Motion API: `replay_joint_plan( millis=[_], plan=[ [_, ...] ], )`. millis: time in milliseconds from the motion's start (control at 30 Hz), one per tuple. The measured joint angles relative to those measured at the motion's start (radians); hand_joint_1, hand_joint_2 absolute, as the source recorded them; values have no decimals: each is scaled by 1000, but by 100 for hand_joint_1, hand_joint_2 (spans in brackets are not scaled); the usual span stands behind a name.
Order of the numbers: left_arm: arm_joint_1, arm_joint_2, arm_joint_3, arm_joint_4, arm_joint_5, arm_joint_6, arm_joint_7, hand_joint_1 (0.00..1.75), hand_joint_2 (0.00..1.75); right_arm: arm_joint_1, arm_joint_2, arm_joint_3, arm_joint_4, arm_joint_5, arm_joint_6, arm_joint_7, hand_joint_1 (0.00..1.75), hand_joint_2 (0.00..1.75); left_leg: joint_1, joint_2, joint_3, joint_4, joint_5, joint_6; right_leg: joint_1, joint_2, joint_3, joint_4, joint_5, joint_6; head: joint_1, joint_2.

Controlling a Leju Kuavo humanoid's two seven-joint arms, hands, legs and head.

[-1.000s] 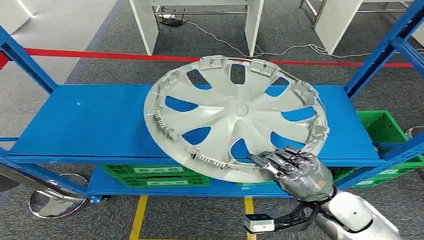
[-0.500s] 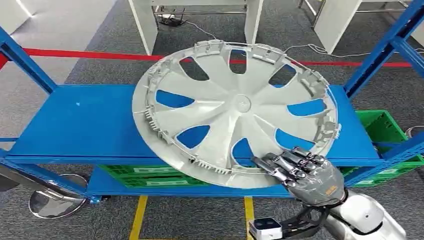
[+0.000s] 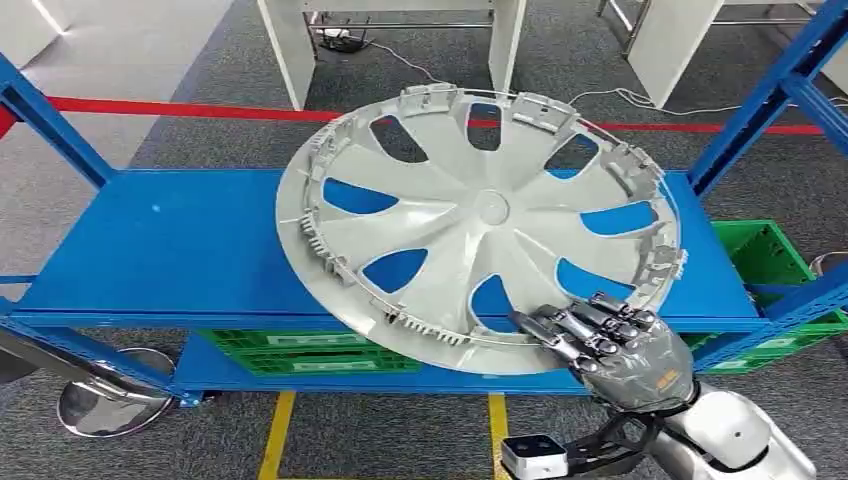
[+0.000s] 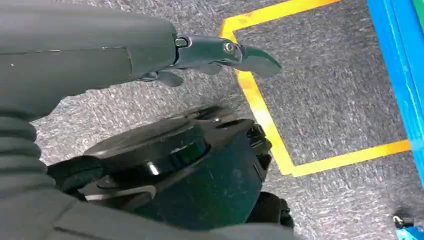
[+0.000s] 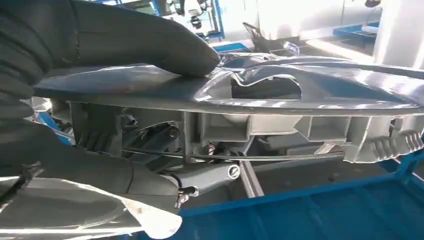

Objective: Take the parts from the cabinet and place them on the table.

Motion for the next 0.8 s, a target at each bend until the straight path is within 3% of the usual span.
replay_joint_plan(
  millis=[200, 800],
  plan=[
    [-4, -2, -1, -9, -3, 21, -3, 0, 175, 2, 0, 0, 0, 0, 0, 4, 175, 175, 0, 0, 0, 0, 0, 0, 0, 0, 0, 0, 0, 0, 0, 0],
    [-14, 6, -18, 4, -5, -49, -31, 0, 175, 1, 0, 1, 0, 19, 0, 17, 175, 175, 0, 0, 0, 0, 0, 0, 0, 0, 0, 0, 0, 0, 0, 0]
  ],
)
